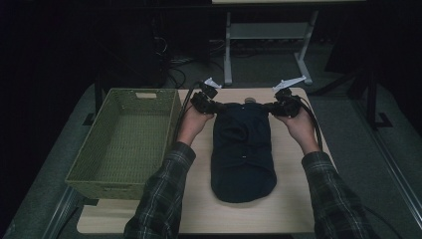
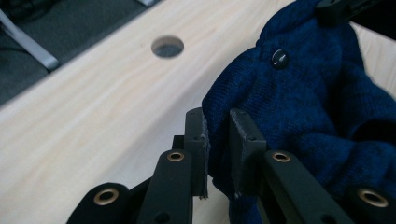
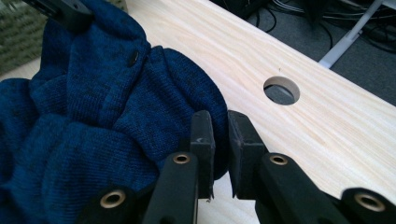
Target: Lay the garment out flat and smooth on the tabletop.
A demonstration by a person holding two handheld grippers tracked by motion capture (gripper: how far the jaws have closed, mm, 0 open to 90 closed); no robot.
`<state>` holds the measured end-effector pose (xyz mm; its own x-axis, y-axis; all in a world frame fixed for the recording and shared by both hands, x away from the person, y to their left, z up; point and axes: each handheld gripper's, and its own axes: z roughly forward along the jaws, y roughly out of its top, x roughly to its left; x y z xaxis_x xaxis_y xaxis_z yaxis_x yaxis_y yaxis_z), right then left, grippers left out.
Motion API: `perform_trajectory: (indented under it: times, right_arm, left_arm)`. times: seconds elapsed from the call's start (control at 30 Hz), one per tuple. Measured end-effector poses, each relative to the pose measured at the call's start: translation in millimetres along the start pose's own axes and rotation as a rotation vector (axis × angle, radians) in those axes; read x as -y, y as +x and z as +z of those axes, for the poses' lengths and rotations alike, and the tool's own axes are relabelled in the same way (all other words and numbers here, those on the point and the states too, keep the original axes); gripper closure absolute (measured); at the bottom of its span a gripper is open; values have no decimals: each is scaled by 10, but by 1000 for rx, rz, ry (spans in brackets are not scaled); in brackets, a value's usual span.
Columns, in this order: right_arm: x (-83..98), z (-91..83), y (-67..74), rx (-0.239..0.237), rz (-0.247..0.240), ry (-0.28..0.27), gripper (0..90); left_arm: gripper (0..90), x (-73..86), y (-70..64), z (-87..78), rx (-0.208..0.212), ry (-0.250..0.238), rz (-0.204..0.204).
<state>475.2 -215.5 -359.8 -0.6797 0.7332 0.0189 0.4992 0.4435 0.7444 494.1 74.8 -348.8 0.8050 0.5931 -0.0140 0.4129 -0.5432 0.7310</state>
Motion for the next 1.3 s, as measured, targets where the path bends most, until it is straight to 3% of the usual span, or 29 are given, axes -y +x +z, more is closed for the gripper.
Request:
perform_trajectory:
  times: [0.17, 0.37, 0.63, 0.87, 1.3]
  right_arm:
    - [-146, -121, 34, 40, -31, -41, 811]
    - [-145, -169, 129, 51, -52, -57, 801]
    - [68, -276, 271, 20, -60, -111, 776]
    - [291, -324, 428, 7, -86, -110, 757]
    - [466, -384, 577, -53, -81, -113, 733]
  left_arm:
    - [785, -116, -42, -156, -35, -33, 26]
    - [777, -79, -137, -234, -36, -36, 52]
    - [766, 83, -334, -351, -16, -64, 72]
    - [752, 252, -572, -409, -14, -38, 120]
    - [736, 452, -724, -464, 4, 2, 100]
